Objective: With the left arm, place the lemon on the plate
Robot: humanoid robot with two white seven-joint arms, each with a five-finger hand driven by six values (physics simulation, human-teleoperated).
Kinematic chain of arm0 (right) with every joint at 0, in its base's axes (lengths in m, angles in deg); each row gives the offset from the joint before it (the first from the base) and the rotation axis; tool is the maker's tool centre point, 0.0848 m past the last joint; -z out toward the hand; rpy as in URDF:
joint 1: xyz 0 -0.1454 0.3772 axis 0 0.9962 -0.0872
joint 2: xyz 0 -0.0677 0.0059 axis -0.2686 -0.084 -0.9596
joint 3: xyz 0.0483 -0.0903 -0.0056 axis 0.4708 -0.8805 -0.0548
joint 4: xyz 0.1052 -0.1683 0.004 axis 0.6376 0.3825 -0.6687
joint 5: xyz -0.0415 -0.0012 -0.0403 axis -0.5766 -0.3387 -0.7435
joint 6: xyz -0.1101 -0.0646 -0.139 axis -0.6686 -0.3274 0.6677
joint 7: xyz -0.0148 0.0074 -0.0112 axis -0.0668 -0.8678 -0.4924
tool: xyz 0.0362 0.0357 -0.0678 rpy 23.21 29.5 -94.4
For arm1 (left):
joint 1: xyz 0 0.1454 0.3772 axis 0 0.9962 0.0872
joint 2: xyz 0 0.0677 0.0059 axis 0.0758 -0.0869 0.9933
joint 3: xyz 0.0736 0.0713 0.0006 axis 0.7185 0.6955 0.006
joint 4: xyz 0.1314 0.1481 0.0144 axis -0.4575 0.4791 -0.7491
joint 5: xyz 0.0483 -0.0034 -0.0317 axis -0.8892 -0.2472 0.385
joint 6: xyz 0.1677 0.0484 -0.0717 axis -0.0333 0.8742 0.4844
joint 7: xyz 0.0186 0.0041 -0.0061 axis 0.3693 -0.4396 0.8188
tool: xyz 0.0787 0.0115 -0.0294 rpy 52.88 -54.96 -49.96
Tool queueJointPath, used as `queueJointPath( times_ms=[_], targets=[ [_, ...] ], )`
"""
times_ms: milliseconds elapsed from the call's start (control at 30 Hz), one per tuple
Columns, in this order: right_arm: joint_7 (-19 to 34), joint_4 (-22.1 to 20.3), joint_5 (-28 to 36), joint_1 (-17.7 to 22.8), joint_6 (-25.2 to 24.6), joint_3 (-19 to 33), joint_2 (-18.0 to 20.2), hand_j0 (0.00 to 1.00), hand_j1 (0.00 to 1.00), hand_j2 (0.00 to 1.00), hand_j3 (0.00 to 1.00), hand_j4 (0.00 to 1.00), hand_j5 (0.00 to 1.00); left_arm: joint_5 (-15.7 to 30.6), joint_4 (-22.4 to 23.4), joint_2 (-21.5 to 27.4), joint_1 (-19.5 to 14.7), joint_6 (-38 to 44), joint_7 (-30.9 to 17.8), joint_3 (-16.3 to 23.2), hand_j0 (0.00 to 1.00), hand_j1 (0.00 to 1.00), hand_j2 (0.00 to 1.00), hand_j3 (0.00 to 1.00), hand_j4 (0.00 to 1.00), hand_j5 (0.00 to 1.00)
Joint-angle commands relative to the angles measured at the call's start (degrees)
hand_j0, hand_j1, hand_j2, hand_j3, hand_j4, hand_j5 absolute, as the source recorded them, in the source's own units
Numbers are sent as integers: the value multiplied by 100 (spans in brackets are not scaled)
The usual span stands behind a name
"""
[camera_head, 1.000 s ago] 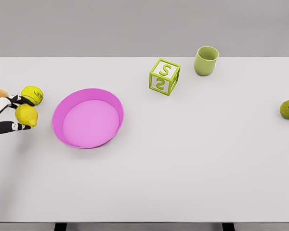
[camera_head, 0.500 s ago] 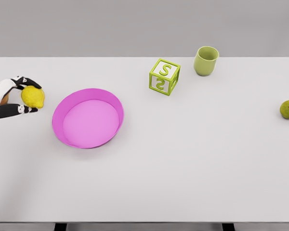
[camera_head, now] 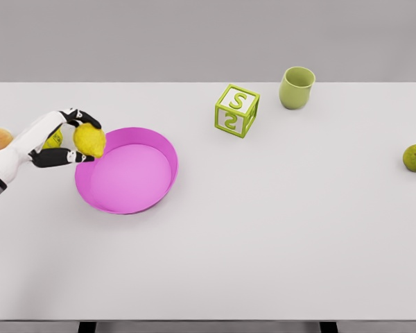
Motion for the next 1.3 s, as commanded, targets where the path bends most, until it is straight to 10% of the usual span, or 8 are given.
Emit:
queueJointPath(
  times_ms=[0, 400, 500, 800, 967, 1267],
  targets=[
    [1, 2, -1, 0, 0, -1, -1, 100, 100, 100, 100, 100, 100, 6, -66, -109, 0, 5, -2, 133, 52, 52, 52, 52, 52, 52],
    [1, -7, -1, 0, 0, -1, -1, 100, 100, 100, 100, 100, 100, -3, -49, -179, -105, -4, -2, 335, 57, 57, 57, 57, 57, 57],
    [1, 2, -1, 0, 0, -1, -1, 100, 100, 100, 100, 100, 100, -11, -58, -170, -97, -65, -2, 335, 100, 100, 100, 100, 100, 100],
    [1, -7, -1, 0, 0, -1, -1, 100, 100, 100, 100, 100, 100, 33, -84, -126, -53, -337, -2, 308, 100, 100, 100, 100, 100, 100],
    [1, 2, -1, 0, 0, -1, -1, 100, 100, 100, 100, 100, 100, 50, -75, 163, -44, -2340, -2, 10, 100, 100, 100, 100, 100, 100],
    [1, -7, -1, 0, 0, -1, -1, 100, 100, 100, 100, 100, 100, -20, -5, 524, 79, -2405, -2, -307, 100, 100, 100, 100, 100, 100]
  ],
)
